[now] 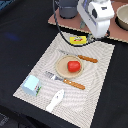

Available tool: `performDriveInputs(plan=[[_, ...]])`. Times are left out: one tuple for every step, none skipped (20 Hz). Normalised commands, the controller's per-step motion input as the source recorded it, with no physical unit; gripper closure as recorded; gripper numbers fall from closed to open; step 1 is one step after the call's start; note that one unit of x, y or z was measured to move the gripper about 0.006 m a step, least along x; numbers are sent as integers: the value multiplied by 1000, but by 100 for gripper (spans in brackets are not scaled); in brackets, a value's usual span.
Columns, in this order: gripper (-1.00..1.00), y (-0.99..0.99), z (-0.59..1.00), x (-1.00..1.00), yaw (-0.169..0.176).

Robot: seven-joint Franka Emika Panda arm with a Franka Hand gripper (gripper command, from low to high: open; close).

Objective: Interact with the objects in diverse but meaningful ways.

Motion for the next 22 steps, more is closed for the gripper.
performDriveInputs(plan=[[-100,37,-449,-117,-19],[-100,34,-457,-111,-19],[-100,23,-457,-131,-16],[-100,34,-451,-149,-15],[-100,46,-437,-126,-7],[-100,49,-434,-151,-6],[-100,46,-423,-169,-6],[-100,54,-417,-166,-5],[-100,46,-406,-217,-2],[-100,43,-383,-240,-2],[-100,43,-374,-271,0],[-100,40,-351,-283,0],[100,51,-343,-274,0],[100,43,-334,-266,0],[100,46,-329,-271,0],[100,60,-309,-243,0],[100,51,-303,-237,0],[100,57,-300,-234,0],[100,60,-297,-220,0],[100,51,-306,-220,0],[100,49,-309,-211,0],[100,63,-303,-194,0]])
